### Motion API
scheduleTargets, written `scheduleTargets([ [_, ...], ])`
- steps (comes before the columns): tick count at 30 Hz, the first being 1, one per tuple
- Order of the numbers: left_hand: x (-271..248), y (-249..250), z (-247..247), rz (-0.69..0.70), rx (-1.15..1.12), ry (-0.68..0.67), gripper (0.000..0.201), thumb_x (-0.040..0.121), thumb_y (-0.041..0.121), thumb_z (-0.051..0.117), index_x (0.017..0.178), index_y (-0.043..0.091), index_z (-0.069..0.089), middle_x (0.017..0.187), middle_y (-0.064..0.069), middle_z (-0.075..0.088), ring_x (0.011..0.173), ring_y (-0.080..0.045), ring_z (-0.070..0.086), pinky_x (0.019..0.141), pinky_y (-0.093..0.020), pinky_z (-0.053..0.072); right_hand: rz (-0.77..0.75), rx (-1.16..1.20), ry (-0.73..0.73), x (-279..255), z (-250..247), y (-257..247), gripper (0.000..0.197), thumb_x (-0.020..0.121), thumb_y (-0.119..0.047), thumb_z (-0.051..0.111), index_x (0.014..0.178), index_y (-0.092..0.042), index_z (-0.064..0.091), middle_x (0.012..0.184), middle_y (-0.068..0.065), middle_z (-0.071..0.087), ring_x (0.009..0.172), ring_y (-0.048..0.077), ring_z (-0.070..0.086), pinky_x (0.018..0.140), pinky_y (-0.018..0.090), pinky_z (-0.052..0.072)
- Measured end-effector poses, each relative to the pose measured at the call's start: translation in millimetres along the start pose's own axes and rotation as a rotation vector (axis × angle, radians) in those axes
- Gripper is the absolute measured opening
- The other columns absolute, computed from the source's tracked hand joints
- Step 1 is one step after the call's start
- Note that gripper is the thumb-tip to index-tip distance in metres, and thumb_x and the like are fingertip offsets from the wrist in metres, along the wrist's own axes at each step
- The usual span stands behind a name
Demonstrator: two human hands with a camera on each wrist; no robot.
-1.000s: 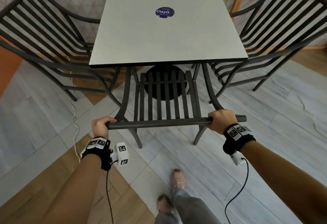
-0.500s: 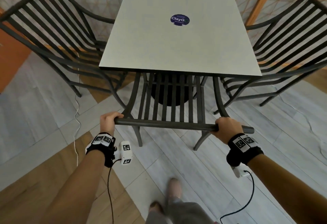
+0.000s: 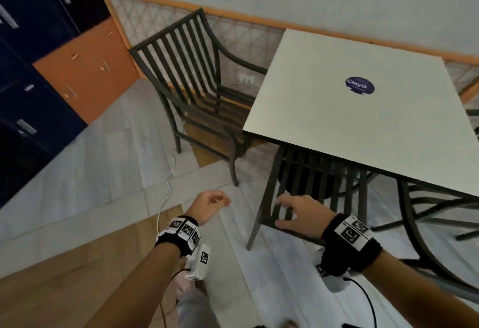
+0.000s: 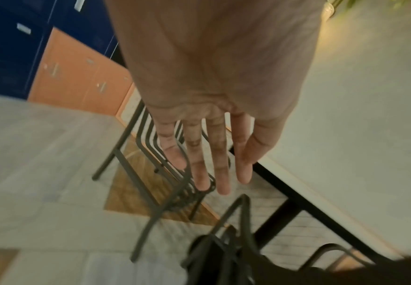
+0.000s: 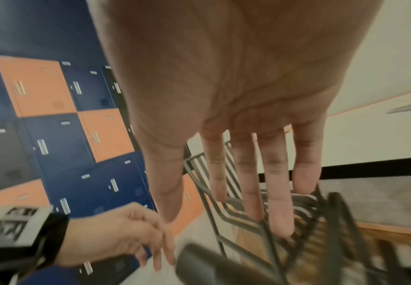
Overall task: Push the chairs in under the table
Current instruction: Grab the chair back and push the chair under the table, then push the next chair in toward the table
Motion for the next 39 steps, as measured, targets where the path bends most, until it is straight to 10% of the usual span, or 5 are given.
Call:
scheduleTargets([
  [13,119.3,-65.5,-274.1,-0.117,0.498,0.055,0.025,0.086,0.009,0.050,0.093,0.020,0.071,0.101,-0.007,0.073,0.092,-0.026,0.067,0.088,-0.039,0.055,0.009,0.273,0.142,270.2,-47.9,-184.9,0.038,0.080,-0.036,0.070,0.112,-0.020,0.058,0.111,0.008,0.067,0.094,0.023,0.064,0.087,0.033,0.052],
  [29,370.5,-76.4,-278.5,-0.115,0.601,0.030,0.037,0.083,0.000,0.045,0.115,0.007,0.060,0.122,-0.015,0.060,0.110,-0.035,0.058,0.094,-0.046,0.049,0.197,0.249,0.146,540.3,-46.0,-89.9,0.060,0.086,-0.032,0.062,0.136,-0.018,0.033,0.141,0.013,0.035,0.126,0.035,0.040,0.105,0.048,0.040],
  [39,439.8,-110.4,-258.1,0.028,0.811,0.038,0.065,0.080,-0.010,0.046,0.140,0.016,0.043,0.153,-0.005,0.037,0.145,-0.026,0.029,0.117,-0.050,0.026,0.282,0.106,-0.028,606.2,-16.9,-52.8,0.044,0.096,-0.026,0.045,0.135,-0.010,0.032,0.128,0.020,0.049,0.114,0.039,0.049,0.091,0.052,0.045],
])
Point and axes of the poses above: each hand's wrist, its own x-axis towards the middle knuckle, its own z-axis out of the palm, y = z × x, the point moved 2 cm from there along x, towards the middle knuckle
